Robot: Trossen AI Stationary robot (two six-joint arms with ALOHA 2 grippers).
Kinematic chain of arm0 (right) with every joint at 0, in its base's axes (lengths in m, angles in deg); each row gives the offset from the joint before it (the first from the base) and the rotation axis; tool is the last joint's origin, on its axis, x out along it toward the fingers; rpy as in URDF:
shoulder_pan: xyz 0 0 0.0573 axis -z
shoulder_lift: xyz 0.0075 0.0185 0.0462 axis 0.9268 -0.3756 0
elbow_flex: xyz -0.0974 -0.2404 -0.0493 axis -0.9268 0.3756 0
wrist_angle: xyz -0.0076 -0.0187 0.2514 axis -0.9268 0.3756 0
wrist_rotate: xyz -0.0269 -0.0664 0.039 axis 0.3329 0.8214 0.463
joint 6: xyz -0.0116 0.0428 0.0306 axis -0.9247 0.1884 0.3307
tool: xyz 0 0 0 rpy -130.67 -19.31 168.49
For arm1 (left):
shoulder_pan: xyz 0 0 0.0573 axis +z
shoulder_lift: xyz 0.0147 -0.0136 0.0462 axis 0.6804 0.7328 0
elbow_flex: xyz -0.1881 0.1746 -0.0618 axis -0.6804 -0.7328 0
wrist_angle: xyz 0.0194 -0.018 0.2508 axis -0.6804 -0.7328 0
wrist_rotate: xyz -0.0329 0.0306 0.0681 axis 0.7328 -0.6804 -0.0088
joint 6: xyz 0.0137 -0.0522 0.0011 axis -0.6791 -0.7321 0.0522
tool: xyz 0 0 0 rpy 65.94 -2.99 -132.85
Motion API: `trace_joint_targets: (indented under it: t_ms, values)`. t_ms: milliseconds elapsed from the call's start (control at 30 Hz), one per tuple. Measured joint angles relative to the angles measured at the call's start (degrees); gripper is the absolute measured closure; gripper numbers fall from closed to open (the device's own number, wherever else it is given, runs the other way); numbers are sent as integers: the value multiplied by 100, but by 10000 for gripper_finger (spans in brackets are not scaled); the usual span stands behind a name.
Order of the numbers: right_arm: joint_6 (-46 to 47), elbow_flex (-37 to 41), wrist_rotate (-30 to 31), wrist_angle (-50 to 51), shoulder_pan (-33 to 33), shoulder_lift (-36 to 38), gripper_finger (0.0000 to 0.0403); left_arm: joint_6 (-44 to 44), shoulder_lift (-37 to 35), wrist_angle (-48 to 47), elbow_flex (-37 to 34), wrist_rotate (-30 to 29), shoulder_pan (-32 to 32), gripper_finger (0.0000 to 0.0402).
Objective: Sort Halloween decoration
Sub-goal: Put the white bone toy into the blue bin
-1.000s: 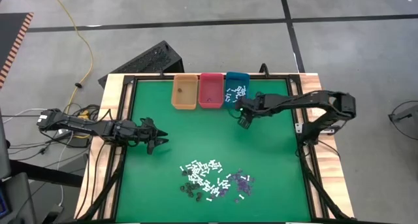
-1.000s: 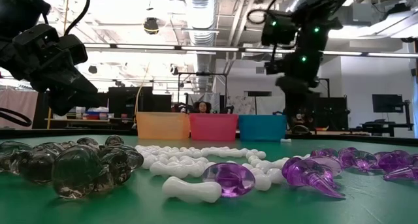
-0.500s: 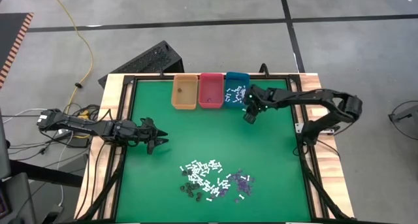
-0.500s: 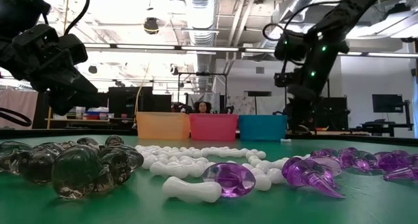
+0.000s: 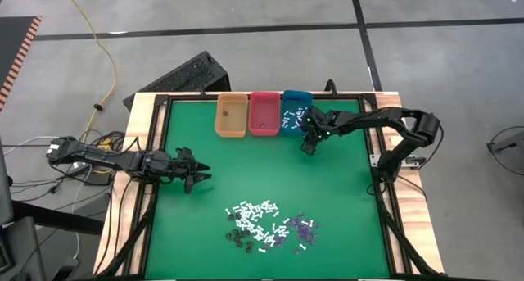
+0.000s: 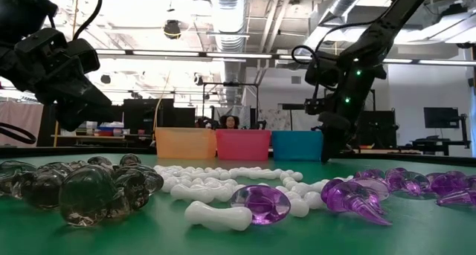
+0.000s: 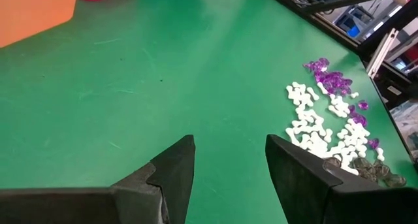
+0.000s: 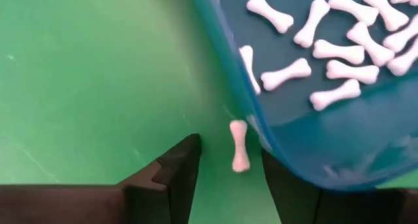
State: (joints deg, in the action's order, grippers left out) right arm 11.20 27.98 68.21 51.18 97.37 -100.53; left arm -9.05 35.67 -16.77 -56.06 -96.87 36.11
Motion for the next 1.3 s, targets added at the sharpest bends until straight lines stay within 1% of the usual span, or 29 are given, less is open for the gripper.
trace_joint_targets:
  t_ms: [67,133,367,500,567,700,800,967,1067,1233,1300]
  values:
    - [3,-4,-8,-54,0,-90,211,1,-2,0,-1,-3,-1,223]
    - [5,-5,-9,-17,0,-121,228,1,0,0,-2,-1,0,223]
    - [134,-10,58,201,2,-108,328,-2,0,0,-2,-3,0,223]
    - [159,-10,52,273,-58,-93,371,-6,0,0,-1,6,0,223]
    - [159,-8,48,311,-118,-34,384,-6,0,-2,0,14,0,223]
    - [195,13,-24,442,-195,201,386,-12,-2,-2,0,14,-2,223]
    - [390,38,-127,654,-224,459,386,-19,-2,-2,-1,16,-1,223]
    - [598,25,-77,784,-374,983,383,-17,0,-2,-1,17,-1,223]
    - [743,25,-83,635,-458,1288,383,-6,0,-2,-1,17,0,223]
    - [928,20,12,-102,-453,1652,382,17,-1,-2,0,13,-2,223]
    - [933,14,176,-471,-431,1718,382,18,-2,-2,0,12,-1,223]
